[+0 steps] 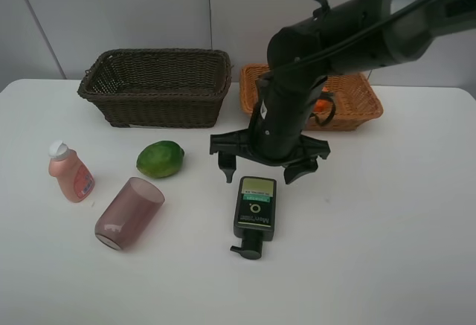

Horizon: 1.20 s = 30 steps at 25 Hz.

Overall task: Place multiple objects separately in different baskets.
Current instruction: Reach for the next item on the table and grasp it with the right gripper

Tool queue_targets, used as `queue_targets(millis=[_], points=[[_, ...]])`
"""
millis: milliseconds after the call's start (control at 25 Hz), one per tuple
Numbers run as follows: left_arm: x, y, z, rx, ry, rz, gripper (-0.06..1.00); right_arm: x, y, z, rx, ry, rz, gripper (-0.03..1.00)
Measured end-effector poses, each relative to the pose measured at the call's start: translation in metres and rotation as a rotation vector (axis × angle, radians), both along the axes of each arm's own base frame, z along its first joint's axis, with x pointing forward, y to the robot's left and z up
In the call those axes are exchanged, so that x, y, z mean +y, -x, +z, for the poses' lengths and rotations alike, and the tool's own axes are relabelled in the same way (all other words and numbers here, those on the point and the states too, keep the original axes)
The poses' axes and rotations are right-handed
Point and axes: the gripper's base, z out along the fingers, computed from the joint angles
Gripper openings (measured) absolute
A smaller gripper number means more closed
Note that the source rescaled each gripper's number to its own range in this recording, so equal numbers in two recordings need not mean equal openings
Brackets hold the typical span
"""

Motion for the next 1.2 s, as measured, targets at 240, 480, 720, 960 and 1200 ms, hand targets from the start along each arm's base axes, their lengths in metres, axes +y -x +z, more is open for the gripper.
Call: queue_targets(millis=[240,480,720,960,1200], points=[[0.0,0.0,0.0,0.0,0.001,-0.001,1.0,0.006,0.003,-0.011,0.014,0.006,-0.014,0.97],[0.0,0.0,0.0,0.0,0.001,-0.001,1.0,0.005,0.001,-0.017,0.017,0.026,-0.062,0.97],[0.0,0.0,0.0,0.0,0.0,0.0,1.0,0.005,0.001,-0.029,0.035,0.046,-0.072,0.97],[0.0,0.0,0.0,0.0,0.0,0.0,1.0,0.005,-0.001,-0.039,0.04,0.073,-0.059,1.0],[0.0,0.0,0.0,0.0,0.0,0.0,1.0,0.005,-0.001,-0.043,0.047,0.08,-0.059,1.0]])
